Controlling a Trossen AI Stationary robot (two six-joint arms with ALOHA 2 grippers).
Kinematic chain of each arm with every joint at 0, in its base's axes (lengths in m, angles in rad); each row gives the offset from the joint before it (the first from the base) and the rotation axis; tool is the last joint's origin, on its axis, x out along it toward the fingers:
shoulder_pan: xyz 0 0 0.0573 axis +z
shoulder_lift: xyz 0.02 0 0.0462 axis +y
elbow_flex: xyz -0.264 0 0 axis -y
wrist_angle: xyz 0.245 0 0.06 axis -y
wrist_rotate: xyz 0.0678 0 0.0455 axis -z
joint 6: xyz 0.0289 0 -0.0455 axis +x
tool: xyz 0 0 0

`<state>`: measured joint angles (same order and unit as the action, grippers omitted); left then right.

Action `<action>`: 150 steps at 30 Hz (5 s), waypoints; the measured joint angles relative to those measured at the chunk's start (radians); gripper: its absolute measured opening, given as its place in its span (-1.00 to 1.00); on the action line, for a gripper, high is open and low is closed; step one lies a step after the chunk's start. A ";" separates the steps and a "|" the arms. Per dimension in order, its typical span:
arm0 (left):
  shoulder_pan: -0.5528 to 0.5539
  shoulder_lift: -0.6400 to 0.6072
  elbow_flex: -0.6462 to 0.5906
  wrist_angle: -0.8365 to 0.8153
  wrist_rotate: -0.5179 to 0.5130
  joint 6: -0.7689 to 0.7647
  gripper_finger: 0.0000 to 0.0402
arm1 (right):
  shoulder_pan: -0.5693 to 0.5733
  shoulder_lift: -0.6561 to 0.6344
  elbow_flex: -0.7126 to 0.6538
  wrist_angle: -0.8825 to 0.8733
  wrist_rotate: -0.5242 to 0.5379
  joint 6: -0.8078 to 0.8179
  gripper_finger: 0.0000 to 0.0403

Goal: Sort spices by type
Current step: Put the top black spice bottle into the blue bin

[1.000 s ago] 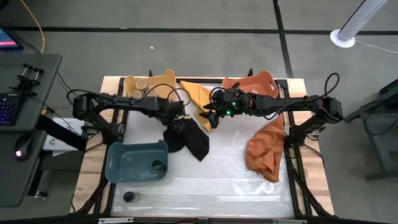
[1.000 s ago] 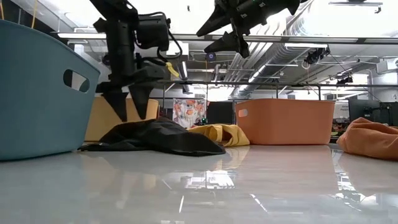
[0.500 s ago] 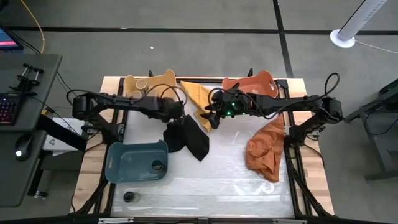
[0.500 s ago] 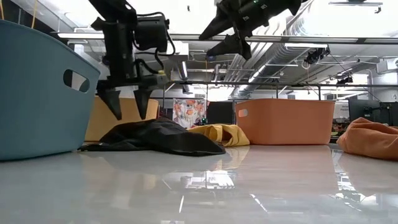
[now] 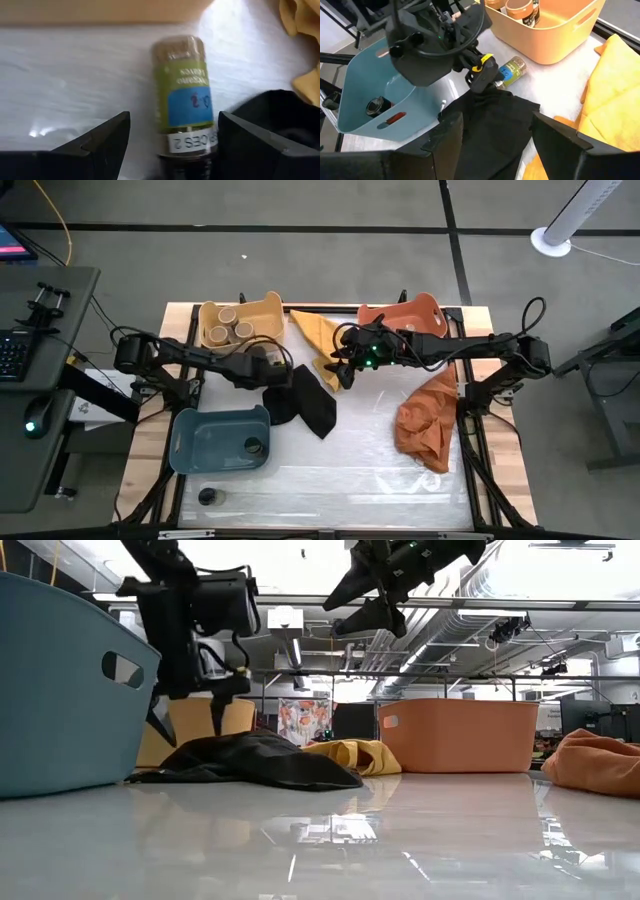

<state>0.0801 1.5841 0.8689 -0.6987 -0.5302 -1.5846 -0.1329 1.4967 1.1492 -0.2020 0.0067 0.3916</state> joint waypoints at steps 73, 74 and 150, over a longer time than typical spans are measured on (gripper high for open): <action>-0.028 -0.083 0.621 -0.371 0.226 1.704 -0.19 | 0.095 0.005 0.035 0.251 0.098 -0.421 0.20; -0.027 -0.089 0.621 -0.379 0.225 1.703 -0.19 | 0.095 0.005 0.042 0.250 0.098 -0.411 0.22; -0.085 -0.605 0.102 0.288 0.141 1.220 0.41 | 0.015 -0.018 0.071 0.335 -0.092 -0.415 -0.17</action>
<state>-0.0051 0.9787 0.9704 -0.4112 -0.3896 -0.3645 -0.1180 1.4788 1.2201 0.1331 -0.0850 -0.0238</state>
